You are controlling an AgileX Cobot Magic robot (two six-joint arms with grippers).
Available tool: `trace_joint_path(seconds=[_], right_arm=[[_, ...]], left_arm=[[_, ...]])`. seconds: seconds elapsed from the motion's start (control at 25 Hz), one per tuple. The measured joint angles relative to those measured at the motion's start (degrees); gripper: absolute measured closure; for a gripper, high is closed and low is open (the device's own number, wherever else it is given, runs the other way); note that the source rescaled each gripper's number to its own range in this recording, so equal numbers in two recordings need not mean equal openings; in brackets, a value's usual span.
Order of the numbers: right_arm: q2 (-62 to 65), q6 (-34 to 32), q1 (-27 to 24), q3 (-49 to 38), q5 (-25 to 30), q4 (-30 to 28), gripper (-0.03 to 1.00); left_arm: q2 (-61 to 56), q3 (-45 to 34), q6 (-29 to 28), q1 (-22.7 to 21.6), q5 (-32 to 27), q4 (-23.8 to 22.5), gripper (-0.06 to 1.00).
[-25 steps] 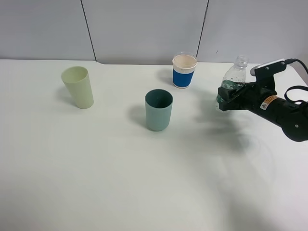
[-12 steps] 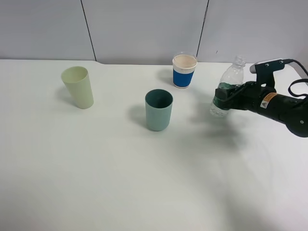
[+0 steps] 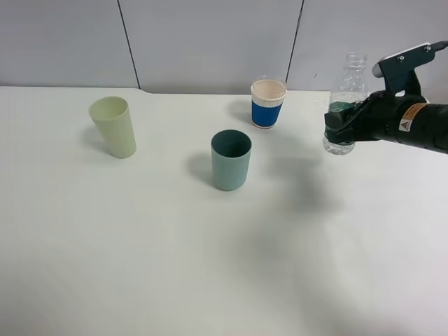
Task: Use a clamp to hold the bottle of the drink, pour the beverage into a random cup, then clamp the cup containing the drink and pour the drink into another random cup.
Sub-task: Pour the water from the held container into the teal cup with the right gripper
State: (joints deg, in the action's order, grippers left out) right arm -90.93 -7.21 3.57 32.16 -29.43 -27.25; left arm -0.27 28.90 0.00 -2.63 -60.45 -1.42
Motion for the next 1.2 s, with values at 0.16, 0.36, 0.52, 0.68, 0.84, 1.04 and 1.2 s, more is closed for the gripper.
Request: trace_joint_path(seconds=[0.16,0.36,0.52,0.68,0.84,1.04,1.2], right_arm=[[5.2,2.9,1.2,0.1,5.6,0.0,0.97],[7.6,4.4,4.0,0.3,9.6,0.0,0.97],[7.6,4.4,7.3,4.1,18.6,-0.5,0.97],[7.6,2.6,10.6,9.0,24.4,-3.9,0.97],[7.6,0.3,13.3,11.6,25.4,-9.2,0.97],[6.7,-3.8,15.0,14.2,28.4,-13.7,0.97],[2.7,-10.8,18.1,17.3,33.0,-18.8,0.97]], left_arm=[[0.0,0.0,0.0,0.0,0.0,0.0,-0.06],[0.0,0.0,0.0,0.0,0.0,0.1,-0.06],[0.0,0.0,0.0,0.0,0.0,0.1,-0.06],[0.0,0.0,0.0,0.0,0.0,0.1,-0.06],[0.0,0.0,0.0,0.0,0.0,0.1,-0.06],[0.0,0.0,0.0,0.0,0.0,0.1,-0.06],[0.0,0.0,0.0,0.0,0.0,0.1,-0.06]])
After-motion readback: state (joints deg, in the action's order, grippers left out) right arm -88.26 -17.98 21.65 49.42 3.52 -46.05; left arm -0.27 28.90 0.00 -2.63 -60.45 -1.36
